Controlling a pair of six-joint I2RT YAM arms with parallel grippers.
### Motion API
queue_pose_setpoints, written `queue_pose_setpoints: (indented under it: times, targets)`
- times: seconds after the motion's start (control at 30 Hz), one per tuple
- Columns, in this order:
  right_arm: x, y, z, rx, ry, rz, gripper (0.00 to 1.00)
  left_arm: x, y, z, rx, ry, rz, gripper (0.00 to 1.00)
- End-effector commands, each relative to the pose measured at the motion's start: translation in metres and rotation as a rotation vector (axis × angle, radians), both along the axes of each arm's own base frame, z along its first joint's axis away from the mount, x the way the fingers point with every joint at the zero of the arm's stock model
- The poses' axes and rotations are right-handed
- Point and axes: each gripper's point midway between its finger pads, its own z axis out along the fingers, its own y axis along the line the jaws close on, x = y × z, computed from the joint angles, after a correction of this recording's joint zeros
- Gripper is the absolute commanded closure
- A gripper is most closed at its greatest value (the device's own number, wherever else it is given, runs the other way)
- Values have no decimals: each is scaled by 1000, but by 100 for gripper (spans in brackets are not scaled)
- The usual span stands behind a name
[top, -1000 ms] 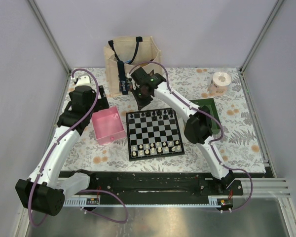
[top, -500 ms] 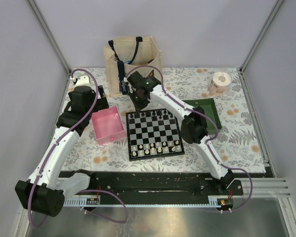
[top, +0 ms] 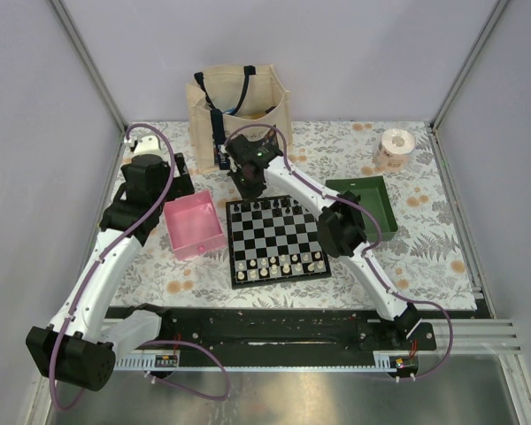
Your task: Set up the chess pieces on the board
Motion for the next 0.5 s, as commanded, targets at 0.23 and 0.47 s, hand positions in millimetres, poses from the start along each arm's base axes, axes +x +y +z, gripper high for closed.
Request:
queue_pose_setpoints:
  times: [0.23, 0.47]
  targets:
    - [14, 16, 7, 30, -76, 9, 89, 4, 1, 16, -8, -60, 9, 1]
    - [14, 15, -4, 19, -60, 4, 88, 4, 1, 16, -7, -60, 11, 1]
